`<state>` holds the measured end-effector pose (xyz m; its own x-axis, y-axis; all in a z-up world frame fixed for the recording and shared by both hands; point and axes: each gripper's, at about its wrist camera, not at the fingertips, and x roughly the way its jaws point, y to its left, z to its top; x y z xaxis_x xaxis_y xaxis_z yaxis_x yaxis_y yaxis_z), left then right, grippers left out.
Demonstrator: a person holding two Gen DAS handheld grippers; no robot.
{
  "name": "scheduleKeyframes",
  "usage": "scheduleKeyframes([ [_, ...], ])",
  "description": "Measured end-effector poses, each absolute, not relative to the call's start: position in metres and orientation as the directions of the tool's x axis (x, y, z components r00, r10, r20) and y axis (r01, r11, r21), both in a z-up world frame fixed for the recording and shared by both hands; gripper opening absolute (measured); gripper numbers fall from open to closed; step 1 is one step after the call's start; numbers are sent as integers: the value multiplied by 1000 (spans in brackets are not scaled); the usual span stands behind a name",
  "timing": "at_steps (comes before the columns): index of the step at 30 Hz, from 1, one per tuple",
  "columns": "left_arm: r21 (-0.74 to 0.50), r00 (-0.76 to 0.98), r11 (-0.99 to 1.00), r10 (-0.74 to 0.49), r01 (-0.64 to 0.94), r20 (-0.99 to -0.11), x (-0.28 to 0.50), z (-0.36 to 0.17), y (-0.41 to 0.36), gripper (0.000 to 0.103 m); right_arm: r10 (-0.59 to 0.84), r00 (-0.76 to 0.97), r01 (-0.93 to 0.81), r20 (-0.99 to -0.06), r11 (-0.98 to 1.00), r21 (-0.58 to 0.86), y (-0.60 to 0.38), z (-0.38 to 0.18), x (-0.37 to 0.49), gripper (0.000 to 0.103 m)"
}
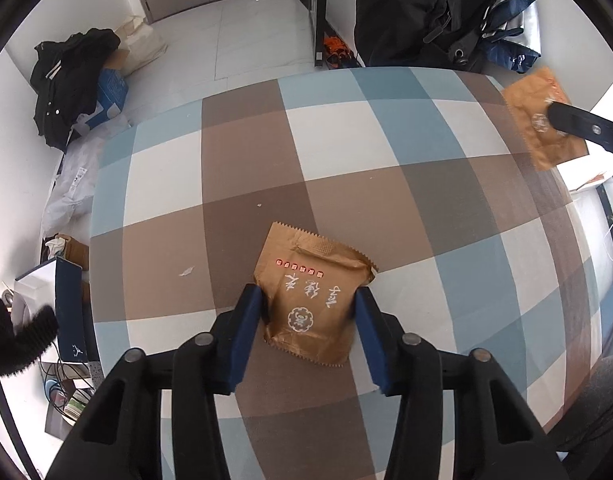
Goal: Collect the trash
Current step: 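Grasp the other brown paper packet with the left gripper while the right gripper holds its packet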
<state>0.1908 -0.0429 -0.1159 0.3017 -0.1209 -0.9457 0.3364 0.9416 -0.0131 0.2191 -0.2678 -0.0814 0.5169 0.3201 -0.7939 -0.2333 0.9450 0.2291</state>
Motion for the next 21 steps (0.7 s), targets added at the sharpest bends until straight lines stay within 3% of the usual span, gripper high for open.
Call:
scheduleKeyframes([
  [1,-9,306,942,-118,336,-945,190,-116,-44,35,319,523,-228,-790,946,231,-271,-79,215,4],
  [2,-27,306,938,-141,347,-942,187,-114,-45,17,319,527,-225,-788,946,233,-273,-77,212,4],
  [4,-37,298,932,-152,360,-942,185,-114,-52,7,320,534,-217,-783,947,239,-278,-72,203,4],
  [8,-74,294,938,-181,340,-939,180,-117,-52,1,312,550,-211,-775,950,232,-285,-64,186,4],
  [12,-154,271,938,-243,309,-931,176,-113,-44,1,304,564,-203,-768,952,228,-293,-60,172,4],
  [15,-144,335,945,-243,294,-911,171,-97,-40,1,299,569,-198,-766,954,225,-298,-59,165,4],
  [16,-126,355,948,-230,293,-906,172,-93,-39,3,297,570,-195,-766,955,225,-300,-58,163,4],
  [18,-98,351,944,-212,315,-912,174,-95,-41,22,302,568,-191,-765,953,235,-304,-59,162,4],
  [20,-50,339,944,-166,326,-926,179,-104,-45,60,300,568,-187,-766,954,235,-306,-59,162,4],
  [21,-34,331,941,-152,337,-931,181,-109,-47,64,303,567,-188,-766,953,238,-306,-59,162,4],
])
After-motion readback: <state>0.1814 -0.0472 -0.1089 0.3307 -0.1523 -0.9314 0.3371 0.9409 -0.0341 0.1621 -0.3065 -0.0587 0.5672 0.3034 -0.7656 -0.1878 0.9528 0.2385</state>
